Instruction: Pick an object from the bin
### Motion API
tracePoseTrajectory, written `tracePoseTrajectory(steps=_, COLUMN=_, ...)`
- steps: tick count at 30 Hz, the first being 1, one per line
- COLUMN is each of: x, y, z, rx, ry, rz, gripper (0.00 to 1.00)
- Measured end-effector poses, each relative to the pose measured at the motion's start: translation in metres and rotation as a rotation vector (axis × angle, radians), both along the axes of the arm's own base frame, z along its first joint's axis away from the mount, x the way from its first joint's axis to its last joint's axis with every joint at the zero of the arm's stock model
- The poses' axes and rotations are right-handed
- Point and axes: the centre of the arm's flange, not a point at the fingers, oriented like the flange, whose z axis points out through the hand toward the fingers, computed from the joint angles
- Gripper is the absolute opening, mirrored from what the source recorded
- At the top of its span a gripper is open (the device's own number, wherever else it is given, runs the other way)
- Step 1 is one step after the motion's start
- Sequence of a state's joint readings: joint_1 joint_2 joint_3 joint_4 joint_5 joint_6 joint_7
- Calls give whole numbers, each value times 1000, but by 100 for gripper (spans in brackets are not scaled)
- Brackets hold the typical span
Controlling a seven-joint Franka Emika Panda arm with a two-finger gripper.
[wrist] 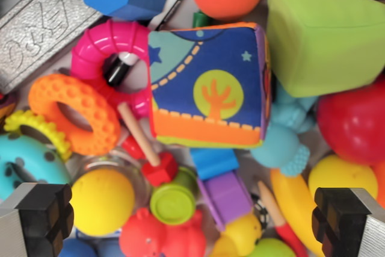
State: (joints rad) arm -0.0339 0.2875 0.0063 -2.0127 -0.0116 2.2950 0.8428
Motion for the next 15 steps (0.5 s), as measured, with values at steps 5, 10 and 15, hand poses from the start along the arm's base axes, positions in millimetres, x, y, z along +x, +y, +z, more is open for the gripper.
tracePoseTrajectory(steps=5, x=3, y=0, z=-21, rx=2, ry=2, rz=0, gripper=100)
tracePoseTrajectory(steps=10, x=7, y=1, z=-41, rx=4, ry=3, rz=0, gripper=100)
tracePoseTrajectory(steps=15, x=9, y=1, z=-61, rx=5, ry=2, rz=0, gripper=100)
